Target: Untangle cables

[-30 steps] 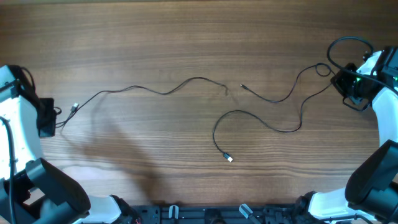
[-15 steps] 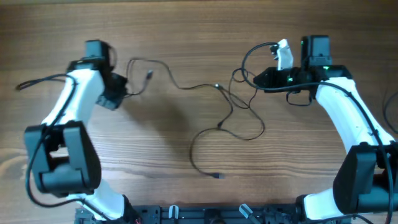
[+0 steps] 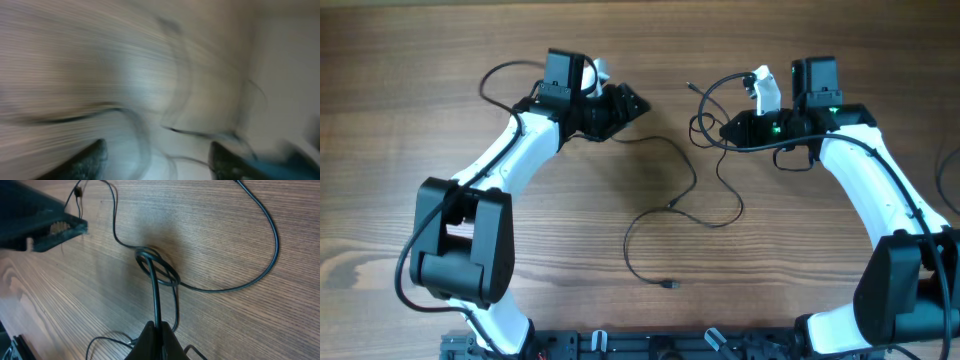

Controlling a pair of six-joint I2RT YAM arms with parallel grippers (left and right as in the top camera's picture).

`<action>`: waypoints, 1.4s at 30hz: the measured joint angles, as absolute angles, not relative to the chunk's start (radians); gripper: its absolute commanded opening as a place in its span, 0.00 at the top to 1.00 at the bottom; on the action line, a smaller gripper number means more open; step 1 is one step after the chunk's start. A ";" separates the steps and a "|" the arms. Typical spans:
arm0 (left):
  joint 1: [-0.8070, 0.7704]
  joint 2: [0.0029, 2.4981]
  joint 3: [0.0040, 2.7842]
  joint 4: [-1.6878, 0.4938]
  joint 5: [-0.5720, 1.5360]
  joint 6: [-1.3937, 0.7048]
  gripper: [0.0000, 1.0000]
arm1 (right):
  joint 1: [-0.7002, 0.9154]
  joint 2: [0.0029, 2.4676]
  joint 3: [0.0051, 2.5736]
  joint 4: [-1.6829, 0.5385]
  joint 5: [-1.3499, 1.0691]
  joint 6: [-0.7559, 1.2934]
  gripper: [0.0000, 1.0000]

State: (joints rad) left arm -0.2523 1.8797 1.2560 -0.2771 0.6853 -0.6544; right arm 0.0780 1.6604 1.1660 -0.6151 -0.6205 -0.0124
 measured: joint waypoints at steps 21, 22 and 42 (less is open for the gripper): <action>-0.648 1.880 1.256 -0.245 0.228 -1.689 0.28 | 0.078 1.660 1.166 -0.603 -0.733 0.310 0.96; -0.648 1.880 1.256 -0.245 0.213 -1.693 0.28 | 0.078 1.660 1.166 -0.603 -0.755 0.310 0.96; -0.545 1.812 1.256 -0.305 0.210 -0.702 0.96 | 0.078 1.660 1.166 -0.627 -0.584 0.202 0.62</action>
